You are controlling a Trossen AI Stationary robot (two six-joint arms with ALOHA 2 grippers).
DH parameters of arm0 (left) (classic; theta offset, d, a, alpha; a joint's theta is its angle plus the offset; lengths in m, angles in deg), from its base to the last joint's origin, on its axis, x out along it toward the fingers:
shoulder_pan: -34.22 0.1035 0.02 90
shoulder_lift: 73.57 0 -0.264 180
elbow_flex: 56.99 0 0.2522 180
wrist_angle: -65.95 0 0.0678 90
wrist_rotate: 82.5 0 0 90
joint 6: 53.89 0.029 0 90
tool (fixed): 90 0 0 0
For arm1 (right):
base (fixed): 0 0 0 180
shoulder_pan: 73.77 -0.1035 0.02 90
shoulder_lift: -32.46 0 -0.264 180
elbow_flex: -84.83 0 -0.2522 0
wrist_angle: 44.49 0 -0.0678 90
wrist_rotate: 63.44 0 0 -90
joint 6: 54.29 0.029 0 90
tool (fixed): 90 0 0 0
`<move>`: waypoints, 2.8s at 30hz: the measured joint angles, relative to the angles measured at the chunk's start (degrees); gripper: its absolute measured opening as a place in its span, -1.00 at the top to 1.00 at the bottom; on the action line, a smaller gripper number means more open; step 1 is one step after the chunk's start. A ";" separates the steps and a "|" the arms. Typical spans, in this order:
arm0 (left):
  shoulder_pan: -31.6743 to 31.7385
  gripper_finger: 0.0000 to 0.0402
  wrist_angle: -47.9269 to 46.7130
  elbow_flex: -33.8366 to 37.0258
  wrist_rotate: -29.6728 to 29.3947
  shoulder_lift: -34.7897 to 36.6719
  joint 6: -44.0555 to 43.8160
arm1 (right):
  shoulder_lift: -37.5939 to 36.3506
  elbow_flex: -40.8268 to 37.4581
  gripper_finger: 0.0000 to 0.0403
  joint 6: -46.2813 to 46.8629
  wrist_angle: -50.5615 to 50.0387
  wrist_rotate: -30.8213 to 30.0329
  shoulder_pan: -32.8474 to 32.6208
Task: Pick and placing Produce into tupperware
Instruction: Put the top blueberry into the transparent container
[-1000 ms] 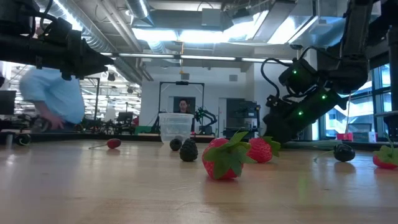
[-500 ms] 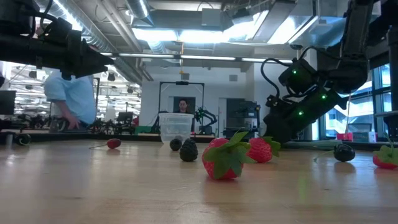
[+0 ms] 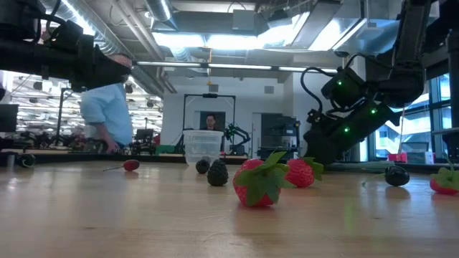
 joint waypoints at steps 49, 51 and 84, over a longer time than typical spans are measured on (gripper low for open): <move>0.01 -0.23 -0.02 -0.01 0.00 0.00 -0.04 | -15.77 15.14 0.73 4.84 -22.46 7.49 -0.15; 0.01 -0.23 0.00 0.00 0.00 0.00 -0.04 | -16.29 20.52 0.73 4.85 -25.19 8.31 -0.15; 0.01 -0.23 -0.02 -0.02 0.25 0.00 -0.11 | 23.89 80.65 0.74 -2.99 -55.23 19.11 -0.03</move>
